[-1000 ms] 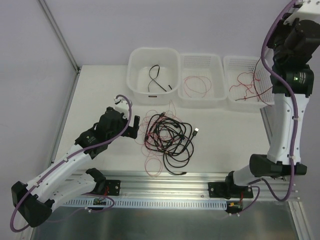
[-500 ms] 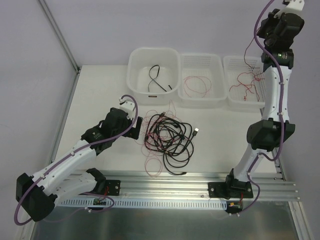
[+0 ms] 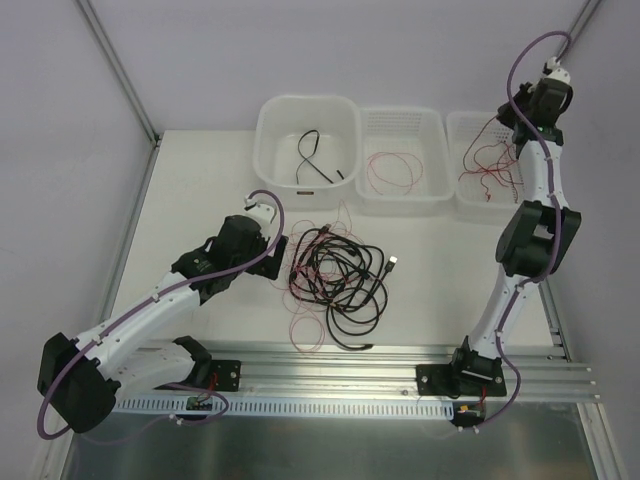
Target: Untangle the cables
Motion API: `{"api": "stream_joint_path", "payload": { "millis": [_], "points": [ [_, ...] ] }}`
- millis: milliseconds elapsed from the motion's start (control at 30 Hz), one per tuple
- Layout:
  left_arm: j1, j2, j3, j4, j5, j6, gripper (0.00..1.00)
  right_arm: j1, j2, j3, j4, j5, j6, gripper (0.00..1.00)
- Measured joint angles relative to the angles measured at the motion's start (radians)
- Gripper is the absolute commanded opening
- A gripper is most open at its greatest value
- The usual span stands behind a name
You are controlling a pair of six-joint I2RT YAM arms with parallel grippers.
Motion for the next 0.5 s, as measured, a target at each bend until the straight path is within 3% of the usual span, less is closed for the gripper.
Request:
{"api": "stream_joint_path", "payload": {
  "millis": [300,433,467,500],
  "points": [
    [0.0,0.002,0.0,0.0,0.0,0.0,0.99,-0.005,0.169,-0.023,-0.136,-0.025,0.125,0.01],
    [0.0,0.002,0.0,0.0,0.0,0.0,0.99,-0.02,0.177,-0.021,-0.198,-0.013,0.168,0.26],
    [0.0,0.001,0.0,0.0,0.0,0.0,0.99,-0.024,0.177,-0.021,-0.212,-0.012,0.174,0.4],
    [0.0,0.001,0.0,0.0,0.0,0.0,0.99,-0.028,0.177,-0.021,-0.222,-0.011,0.179,0.46]
  ]
}}
